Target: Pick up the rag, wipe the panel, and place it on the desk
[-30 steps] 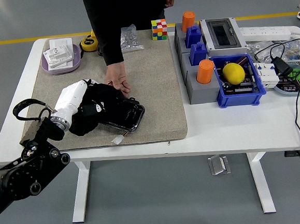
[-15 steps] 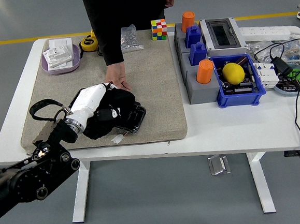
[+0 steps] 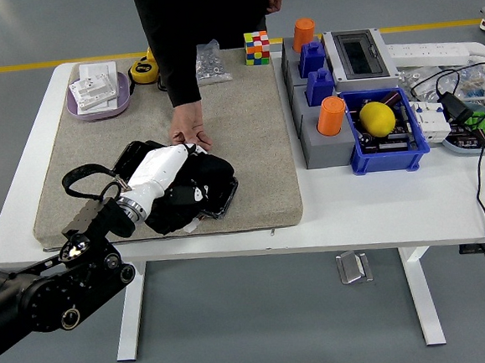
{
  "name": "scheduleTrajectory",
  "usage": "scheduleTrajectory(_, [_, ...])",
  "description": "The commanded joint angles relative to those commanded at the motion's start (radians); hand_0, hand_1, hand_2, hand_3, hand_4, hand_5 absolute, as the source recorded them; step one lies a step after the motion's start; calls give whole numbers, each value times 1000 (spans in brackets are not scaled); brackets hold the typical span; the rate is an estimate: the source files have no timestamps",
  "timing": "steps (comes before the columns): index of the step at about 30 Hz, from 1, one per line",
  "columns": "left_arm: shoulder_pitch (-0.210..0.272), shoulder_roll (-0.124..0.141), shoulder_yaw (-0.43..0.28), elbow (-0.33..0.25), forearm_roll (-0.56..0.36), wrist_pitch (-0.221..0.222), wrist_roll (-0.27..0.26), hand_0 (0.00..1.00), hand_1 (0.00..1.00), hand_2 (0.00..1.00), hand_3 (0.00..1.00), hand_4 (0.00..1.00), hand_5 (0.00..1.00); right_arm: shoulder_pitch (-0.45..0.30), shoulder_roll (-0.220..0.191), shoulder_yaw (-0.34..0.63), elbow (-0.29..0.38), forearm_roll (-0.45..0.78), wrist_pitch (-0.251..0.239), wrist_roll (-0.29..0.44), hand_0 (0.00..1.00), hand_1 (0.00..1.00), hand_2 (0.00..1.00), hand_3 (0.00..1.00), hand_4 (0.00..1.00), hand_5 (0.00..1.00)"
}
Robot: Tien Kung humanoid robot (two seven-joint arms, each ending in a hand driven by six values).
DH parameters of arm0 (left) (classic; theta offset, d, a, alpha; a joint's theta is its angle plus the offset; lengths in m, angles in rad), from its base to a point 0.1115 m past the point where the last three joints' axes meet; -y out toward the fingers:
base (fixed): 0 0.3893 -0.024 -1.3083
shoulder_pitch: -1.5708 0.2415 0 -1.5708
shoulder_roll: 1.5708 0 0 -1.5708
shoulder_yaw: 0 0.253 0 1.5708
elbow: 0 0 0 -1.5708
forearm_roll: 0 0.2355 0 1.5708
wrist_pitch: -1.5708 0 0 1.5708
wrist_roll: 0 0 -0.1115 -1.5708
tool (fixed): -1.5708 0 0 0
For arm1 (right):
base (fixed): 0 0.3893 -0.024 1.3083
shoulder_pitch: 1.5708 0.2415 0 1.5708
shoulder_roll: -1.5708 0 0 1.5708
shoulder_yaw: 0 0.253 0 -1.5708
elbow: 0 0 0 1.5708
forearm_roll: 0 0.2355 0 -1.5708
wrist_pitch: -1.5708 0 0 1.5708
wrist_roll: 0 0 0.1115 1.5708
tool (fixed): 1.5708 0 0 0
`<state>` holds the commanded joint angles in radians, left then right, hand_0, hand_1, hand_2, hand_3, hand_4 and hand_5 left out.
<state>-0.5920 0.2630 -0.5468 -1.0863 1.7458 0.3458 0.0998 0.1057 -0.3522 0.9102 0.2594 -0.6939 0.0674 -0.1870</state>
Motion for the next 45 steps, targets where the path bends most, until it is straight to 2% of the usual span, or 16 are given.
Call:
scheduleTrajectory(13, [-11, 4, 30, -24, 0, -3, -7, 223, 399, 467, 274, 2, 2, 3, 2, 1, -1, -1, -1, -1, 719, 598, 663, 576, 968, 535])
scheduleTrajectory(19, [-8, 2, 18, -37, 1, 5, -14, 224, 397, 466, 273, 2, 2, 3, 5, 2, 0, -1, -3, 0, 718, 599, 663, 576, 969, 537])
scheduleTrajectory(28, [7, -5, -15, 3, -5, 15, -10, 225, 397, 467, 276, 2, 2, 2, 8, 4, 0, -3, -4, 1, 718, 598, 662, 576, 969, 537])
scheduleTrajectory(36, [14, -8, -25, 59, 22, 53, 25, 227, 396, 467, 275, 2, 2, 0, 10, 6, 0, -4, -4, 1, 718, 597, 661, 576, 970, 539])
scheduleTrajectory(45, [22, -4, -48, 110, 34, 64, 41, 230, 398, 470, 278, 2, 2, -2, 11, 6, 0, -4, -4, 1, 719, 597, 661, 576, 969, 537])
